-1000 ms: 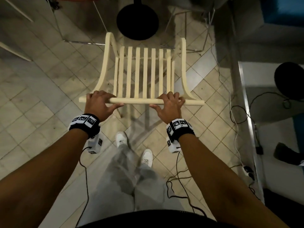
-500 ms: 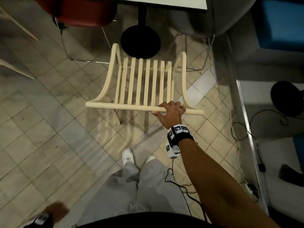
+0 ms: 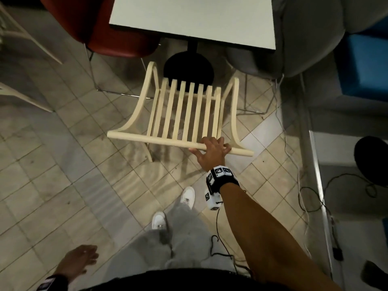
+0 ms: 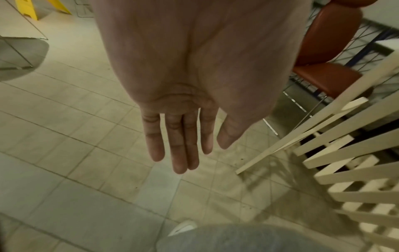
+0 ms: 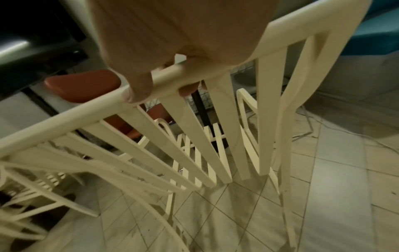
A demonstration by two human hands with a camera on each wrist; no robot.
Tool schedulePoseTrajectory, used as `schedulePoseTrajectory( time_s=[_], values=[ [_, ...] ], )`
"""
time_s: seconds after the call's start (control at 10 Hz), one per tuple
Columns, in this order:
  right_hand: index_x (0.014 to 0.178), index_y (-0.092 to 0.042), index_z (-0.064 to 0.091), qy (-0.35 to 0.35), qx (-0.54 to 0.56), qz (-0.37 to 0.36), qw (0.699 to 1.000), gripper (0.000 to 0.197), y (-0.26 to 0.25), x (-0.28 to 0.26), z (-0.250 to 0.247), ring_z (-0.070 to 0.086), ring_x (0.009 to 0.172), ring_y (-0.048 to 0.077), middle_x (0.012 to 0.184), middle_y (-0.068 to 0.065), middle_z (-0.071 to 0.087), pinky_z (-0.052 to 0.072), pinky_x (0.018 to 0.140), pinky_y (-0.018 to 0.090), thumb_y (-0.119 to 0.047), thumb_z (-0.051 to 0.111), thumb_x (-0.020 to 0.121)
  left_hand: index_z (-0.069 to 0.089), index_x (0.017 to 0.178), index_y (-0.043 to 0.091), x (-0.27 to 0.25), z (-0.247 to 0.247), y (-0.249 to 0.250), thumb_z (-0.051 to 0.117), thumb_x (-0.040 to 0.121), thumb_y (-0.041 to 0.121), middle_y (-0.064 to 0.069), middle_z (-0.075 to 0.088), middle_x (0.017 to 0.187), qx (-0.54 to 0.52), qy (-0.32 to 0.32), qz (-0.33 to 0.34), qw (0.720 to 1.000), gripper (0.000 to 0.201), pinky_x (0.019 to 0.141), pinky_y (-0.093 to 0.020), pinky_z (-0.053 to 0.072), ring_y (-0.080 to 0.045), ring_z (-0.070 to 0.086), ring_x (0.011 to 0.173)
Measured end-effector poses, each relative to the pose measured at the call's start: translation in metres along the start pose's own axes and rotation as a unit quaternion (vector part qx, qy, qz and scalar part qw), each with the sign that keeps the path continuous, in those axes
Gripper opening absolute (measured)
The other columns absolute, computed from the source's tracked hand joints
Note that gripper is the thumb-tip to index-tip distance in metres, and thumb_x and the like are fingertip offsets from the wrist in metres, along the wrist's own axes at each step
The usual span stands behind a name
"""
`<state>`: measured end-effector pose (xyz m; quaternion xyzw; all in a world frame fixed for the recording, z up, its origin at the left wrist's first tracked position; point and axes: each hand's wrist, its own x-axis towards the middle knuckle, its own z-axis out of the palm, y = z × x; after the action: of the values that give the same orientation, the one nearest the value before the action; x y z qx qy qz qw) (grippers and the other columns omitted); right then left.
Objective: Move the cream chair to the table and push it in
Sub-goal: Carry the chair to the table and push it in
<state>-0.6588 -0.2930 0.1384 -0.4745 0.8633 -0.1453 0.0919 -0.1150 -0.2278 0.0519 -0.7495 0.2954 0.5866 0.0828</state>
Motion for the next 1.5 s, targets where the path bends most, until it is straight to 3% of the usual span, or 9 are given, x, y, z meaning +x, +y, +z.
schedulePoseTrajectory(
  time_s=[0.1,0.3,0.4,0.5,0.6,0.7,0.9,1.0,1.5],
  values=[
    [0.092,-0.03,0.066,0.0,-0.005,-0.015,1.0,0.056,-0.001,0.019,0.003,0.048,0.103,0.023,0.094,-0.007,0.068,0.027,0.096,0.051,-0.081,0.045,0.08,0.065,0.097,0.013,-0.064,0.027,0.092,0.051,0.098,0.016,-0.013,0.07,0.095,-0.014,0.023,0.002,1.0,0.014,0.08,-0.038,0.041,-0.031,0.065,0.094],
    [0.097,-0.03,0.068,-0.013,-0.006,-0.023,1.0,0.06,-0.008,0.06,0.001,0.046,0.106,0.024,0.096,-0.004,0.068,0.018,0.098,0.046,-0.082,0.043,0.079,0.067,0.102,0.008,-0.058,0.027,0.133,0.056,0.095,0.017,-0.018,0.074,0.097,0.074,0.03,0.019,0.997,0.016,0.077,-0.036,0.044,-0.031,0.069,0.089],
    [0.1,-0.028,0.068,-0.034,-0.016,-0.013,0.999,0.068,-0.02,0.076,-0.003,0.046,0.108,0.028,0.098,0.0,0.068,0.021,0.097,0.048,-0.084,0.04,0.074,0.073,0.097,0.012,-0.046,0.016,0.152,0.064,0.085,0.023,-0.014,0.077,0.102,0.174,0.032,0.087,0.981,0.019,0.086,-0.041,0.051,-0.032,0.073,0.094],
    [0.104,-0.025,0.068,-0.044,-0.03,-0.009,0.999,0.07,-0.022,0.081,-0.007,0.046,0.108,0.03,0.104,0.003,0.065,0.025,0.096,0.049,-0.083,0.041,0.074,0.072,0.108,0.006,-0.057,0.014,0.22,0.069,0.083,0.013,-0.018,0.073,0.111,0.263,0.154,0.267,0.914,0.026,0.086,-0.025,0.051,-0.026,0.07,0.093],
    [0.106,-0.024,0.067,-0.03,-0.011,0.001,0.999,0.061,-0.012,0.076,-0.009,0.045,0.107,0.028,0.108,0.005,0.058,0.029,0.098,0.048,-0.076,0.057,0.076,0.055,0.131,0.009,-0.078,0.028,0.313,0.071,0.083,0.022,-0.02,0.056,0.129,0.264,0.251,0.434,0.824,0.053,0.1,-0.044,0.046,-0.036,0.055,0.118],
    [0.107,-0.023,0.066,-0.011,-0.018,0.019,1.0,0.057,0.008,0.072,-0.012,0.048,0.105,0.027,0.108,0.003,0.058,0.036,0.1,0.049,-0.07,0.065,0.076,0.044,0.143,0.021,-0.071,0.03,0.394,0.067,0.081,0.048,-0.011,0.049,0.143,0.364,0.263,0.511,0.733,0.072,0.109,-0.042,0.033,-0.032,0.046,0.132],
    [0.108,-0.016,0.07,0.036,0.029,0.011,0.999,0.043,0.047,0.064,-0.02,0.057,0.102,0.027,0.106,0.003,0.066,0.041,0.1,0.046,-0.045,0.078,0.078,0.074,0.111,0.03,-0.053,0.025,0.46,0.057,0.079,0.065,0.0,0.079,0.099,0.497,0.136,0.547,0.66,0.05,0.076,-0.037,0.051,-0.027,0.071,0.088],
    [0.102,-0.011,0.073,0.047,0.04,0.014,0.998,0.039,0.046,0.074,-0.021,0.054,0.093,0.027,0.097,0.006,0.064,0.043,0.089,0.042,-0.035,0.085,0.073,0.075,0.109,0.029,-0.054,0.025,0.472,0.063,0.079,0.062,-0.002,0.078,0.096,0.507,0.145,0.553,0.645,0.046,0.072,-0.036,0.05,-0.03,0.071,0.085],
    [0.093,-0.015,0.079,0.007,0.068,0.075,0.995,0.03,0.058,0.145,-0.039,0.057,0.091,0.03,0.092,0.006,0.065,0.049,0.087,0.047,-0.03,0.089,0.069,0.073,0.113,0.031,-0.034,0.057,0.513,0.066,0.079,0.057,-0.003,0.078,0.104,0.419,0.141,0.533,0.722,0.044,0.082,-0.04,0.055,-0.028,0.069,0.092]
  ],
)
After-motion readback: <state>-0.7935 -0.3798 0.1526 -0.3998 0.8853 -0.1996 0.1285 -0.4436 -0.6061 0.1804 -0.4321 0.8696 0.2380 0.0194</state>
